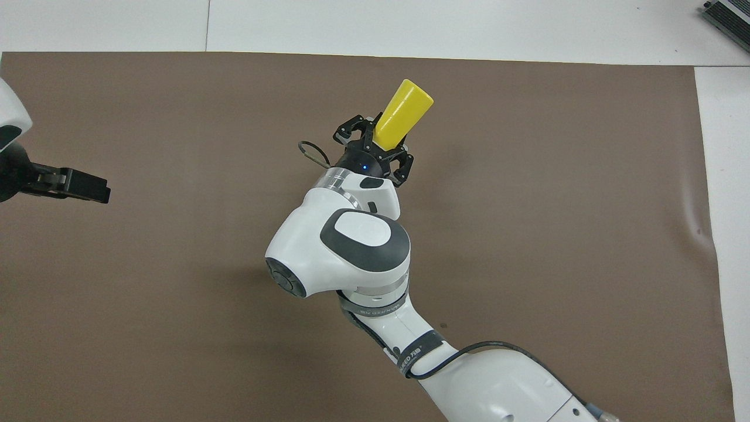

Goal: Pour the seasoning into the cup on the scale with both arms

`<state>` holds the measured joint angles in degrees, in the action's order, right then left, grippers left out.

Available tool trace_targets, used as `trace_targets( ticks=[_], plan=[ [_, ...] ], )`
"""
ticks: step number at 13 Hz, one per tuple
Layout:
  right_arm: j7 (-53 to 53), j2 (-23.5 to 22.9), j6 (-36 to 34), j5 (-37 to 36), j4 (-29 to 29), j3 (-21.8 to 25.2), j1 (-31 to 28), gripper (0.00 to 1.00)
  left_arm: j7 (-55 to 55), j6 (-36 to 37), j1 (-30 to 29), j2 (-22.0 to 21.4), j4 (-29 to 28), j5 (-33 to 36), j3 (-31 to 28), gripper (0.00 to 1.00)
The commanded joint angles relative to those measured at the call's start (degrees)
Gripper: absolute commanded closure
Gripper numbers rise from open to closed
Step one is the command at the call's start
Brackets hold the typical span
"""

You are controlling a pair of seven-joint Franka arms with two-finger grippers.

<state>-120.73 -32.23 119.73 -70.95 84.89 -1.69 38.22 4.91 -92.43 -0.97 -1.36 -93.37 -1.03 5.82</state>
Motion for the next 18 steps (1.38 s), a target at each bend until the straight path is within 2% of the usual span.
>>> trace_targets(
  ticks=[1, 3, 6, 8, 9, 11, 14, 18],
  plan=[
    [-3.4, 2.1, 0.9, -1.7, 1.9, -0.3, -1.1, 1.00, -0.3, -0.6, -0.4, -1.9, -2.1, -0.7, 0.1, 0.00],
    [-4.3, 2.2, 1.1, 0.8, 1.8, -0.4, -2.5, 1.00, -0.3, -0.6, -0.4, -1.9, -2.1, -0.7, 0.1, 0.00],
    [-4.4, 3.8, 0.1, 9.1, 2.3, -0.3, -3.7, 1.00, -0.3, -0.6, -0.4, -1.9, -2.1, -0.7, 0.1, 0.00],
    [-4.0, 6.8, -0.8, 17.4, 2.6, -0.4, -4.7, 1.00, -0.3, -0.6, -0.4, -1.9, -2.2, -0.7, 0.1, 0.00],
    [-3.6, 9.3, -0.7, 22.4, 4.9, -0.4, -5.6, 1.00, -0.3, -0.6, -0.4, -1.9, -2.2, -0.7, 0.1, 0.00],
    [-2.2, 14.1, -0.7, 27.8, 11.0, -0.4, -6.0, 1.00, -0.3, -0.6, -0.4, -1.9, -2.2, -0.7, 0.1, 0.00],
    [6.2, 19.0, -1.2, 41.5, 14.2, -0.4, -9.7, 1.00, -0.3, -0.6, -0.4, -1.9, -2.2, -0.7, 0.1, 0.00],
    [18.6, 21.3, -6.6, 56.3, 14.2, -0.4, -15.5, 1.00, -0.3, -0.6, -0.4, -1.9, -2.2, -0.7, 0.1, 0.00]
  ],
)
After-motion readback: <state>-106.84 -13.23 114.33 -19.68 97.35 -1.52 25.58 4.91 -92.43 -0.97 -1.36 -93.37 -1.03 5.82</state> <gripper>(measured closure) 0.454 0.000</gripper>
